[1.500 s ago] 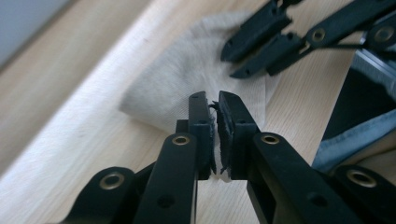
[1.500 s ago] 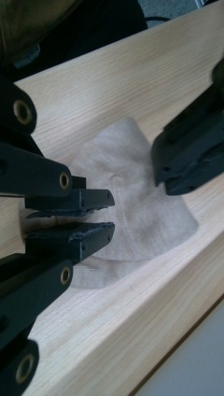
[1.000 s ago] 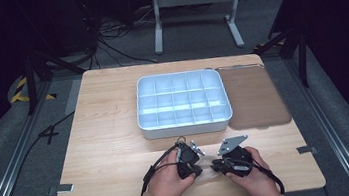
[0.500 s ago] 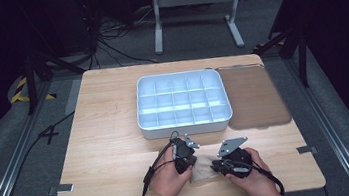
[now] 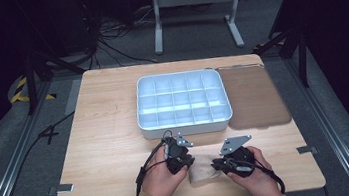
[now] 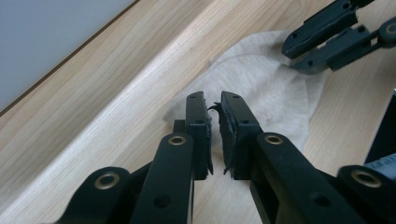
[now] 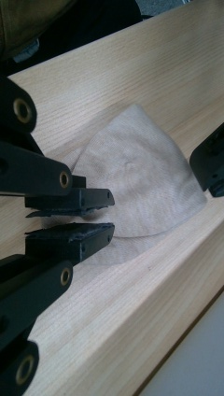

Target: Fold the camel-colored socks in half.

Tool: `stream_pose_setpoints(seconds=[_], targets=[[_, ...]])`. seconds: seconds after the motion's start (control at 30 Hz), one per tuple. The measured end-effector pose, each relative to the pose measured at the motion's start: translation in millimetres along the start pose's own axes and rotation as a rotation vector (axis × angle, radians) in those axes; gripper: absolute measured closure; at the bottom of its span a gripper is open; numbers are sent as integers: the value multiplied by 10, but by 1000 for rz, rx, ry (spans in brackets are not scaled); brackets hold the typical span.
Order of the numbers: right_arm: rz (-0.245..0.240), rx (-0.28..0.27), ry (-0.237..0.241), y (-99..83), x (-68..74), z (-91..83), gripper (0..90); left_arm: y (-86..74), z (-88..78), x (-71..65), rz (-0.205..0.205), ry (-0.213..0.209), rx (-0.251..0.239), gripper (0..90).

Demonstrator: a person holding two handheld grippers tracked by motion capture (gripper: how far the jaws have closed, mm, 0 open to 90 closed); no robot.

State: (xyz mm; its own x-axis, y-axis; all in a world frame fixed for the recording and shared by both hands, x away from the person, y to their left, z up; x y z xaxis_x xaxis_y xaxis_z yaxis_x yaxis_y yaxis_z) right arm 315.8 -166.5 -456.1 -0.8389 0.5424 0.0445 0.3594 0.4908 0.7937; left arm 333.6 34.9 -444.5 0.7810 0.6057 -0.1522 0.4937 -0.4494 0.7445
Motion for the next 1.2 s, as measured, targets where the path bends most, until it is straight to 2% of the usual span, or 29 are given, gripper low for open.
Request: stream_pose_setpoints(seconds=[0.13,0.23,0.5,0.73,1.03,1.2], targets=[[-4,-19,7,40,19,-26,846,-28,-65,19,-13,-5,45,808],[-8,-17,22,53,47,11,854,-82,-44,41,-16,4,90,818],[-16,-9,41,38,116,165,850,-167,28,73,5,19,165,826],[-29,24,10,-6,93,244,891,-196,64,76,3,16,180,821],[0,4,29,-32,60,242,894,-216,104,70,11,19,178,824],[3,0,34,-38,60,244,894,-216,126,47,6,-6,166,832]])
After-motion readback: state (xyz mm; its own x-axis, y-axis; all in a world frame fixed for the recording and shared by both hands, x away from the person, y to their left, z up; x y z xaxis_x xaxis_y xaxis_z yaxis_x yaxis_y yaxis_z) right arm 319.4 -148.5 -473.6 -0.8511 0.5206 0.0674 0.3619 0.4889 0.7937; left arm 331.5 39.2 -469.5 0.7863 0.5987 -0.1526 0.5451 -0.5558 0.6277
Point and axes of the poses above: each handheld gripper's, and its own axes: z roughly forward along the jaws, y roughly out of its top, x roughly to its left, the point moved 2 cm from there along z, roughly forward along the jaws, and after that the axes turned 14 degrees about -x, right-handed, at the moved point
